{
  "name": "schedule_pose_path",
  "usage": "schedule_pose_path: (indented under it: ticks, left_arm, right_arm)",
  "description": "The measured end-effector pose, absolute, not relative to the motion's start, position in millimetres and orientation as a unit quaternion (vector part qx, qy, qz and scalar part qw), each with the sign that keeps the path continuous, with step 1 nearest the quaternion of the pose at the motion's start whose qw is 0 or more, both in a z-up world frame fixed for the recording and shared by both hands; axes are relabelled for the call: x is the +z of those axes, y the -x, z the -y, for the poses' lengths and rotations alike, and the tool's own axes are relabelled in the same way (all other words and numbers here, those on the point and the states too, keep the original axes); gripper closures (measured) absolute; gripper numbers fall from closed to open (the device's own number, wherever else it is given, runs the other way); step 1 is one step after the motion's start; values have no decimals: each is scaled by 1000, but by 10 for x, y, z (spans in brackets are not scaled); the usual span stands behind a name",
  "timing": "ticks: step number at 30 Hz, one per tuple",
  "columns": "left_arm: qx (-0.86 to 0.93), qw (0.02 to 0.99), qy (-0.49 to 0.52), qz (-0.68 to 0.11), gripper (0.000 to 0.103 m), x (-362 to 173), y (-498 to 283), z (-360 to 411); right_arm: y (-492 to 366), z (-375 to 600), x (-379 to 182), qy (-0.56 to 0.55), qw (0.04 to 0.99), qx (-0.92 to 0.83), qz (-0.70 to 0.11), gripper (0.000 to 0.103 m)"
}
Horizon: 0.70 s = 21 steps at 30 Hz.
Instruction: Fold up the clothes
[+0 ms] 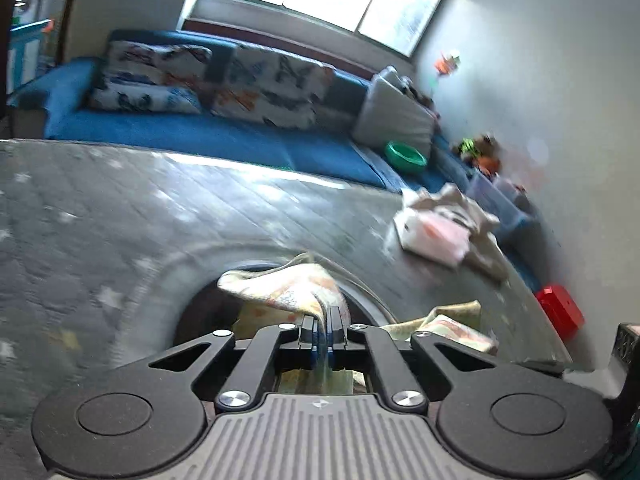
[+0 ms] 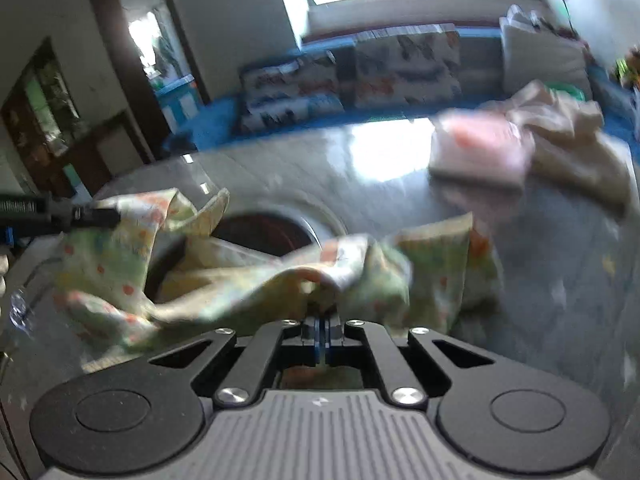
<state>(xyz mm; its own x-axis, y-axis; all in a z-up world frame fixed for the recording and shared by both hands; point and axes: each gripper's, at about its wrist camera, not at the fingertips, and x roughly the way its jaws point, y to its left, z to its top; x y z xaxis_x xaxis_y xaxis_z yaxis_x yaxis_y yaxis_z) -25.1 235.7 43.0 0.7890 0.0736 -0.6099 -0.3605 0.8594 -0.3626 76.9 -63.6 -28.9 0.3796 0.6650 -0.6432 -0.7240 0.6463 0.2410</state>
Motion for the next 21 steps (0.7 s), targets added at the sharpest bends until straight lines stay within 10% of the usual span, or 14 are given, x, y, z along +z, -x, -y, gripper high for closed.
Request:
schedule_pose_path:
  ticks: [21]
  left_arm:
    - [126, 911, 216, -328, 101, 511, 1815, -1947]
  right_arm:
    - [-184, 2238, 603, 16, 895, 358, -268, 102]
